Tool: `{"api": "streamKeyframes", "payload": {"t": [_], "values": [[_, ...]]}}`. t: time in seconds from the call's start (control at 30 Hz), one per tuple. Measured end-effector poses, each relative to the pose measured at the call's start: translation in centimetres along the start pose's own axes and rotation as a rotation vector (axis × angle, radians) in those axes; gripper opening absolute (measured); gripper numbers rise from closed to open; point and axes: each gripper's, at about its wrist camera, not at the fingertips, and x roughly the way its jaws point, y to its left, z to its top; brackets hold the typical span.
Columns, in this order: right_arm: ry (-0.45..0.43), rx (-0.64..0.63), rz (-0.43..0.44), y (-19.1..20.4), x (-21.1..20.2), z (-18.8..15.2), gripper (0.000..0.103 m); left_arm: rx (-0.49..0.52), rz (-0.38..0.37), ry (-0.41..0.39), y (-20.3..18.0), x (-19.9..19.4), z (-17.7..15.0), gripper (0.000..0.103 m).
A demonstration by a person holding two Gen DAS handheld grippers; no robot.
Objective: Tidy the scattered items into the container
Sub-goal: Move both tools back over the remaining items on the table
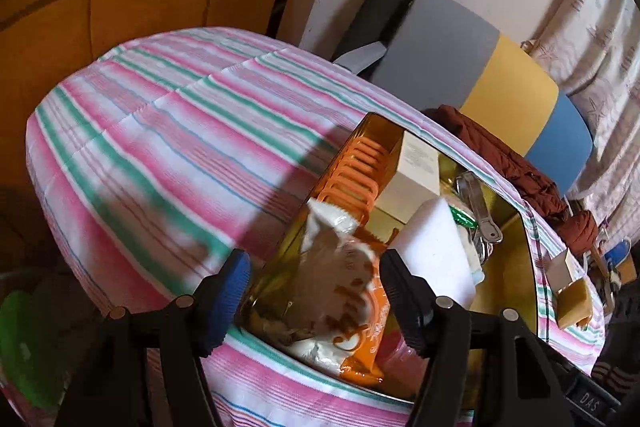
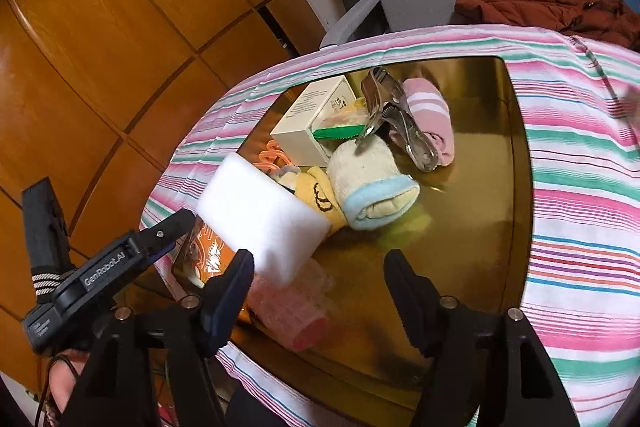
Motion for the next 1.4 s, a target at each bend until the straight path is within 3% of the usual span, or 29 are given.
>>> {"api": "streamKeyframes", "payload": {"t": [0.4,0.63,1.4], "values": [[-0.122,0.026,0.003,-1.5,-4.3,-1.0,0.065,-0.008,0.0,-0.058,-1.3,-1.6,-0.8,0.068],[-0.179,0.103,-0.04,-4.6,-7.2,-1.5,0.065,0.064,-0.089,-0.071,-4.7,-2.7,-1.6,0.068],[-0.287,0.407,-0.26,-17.9,-14.5,-7.4,0.065,0.578,-0.383,0.077,-23.6,-2.7,-11.8,0.068]]}}
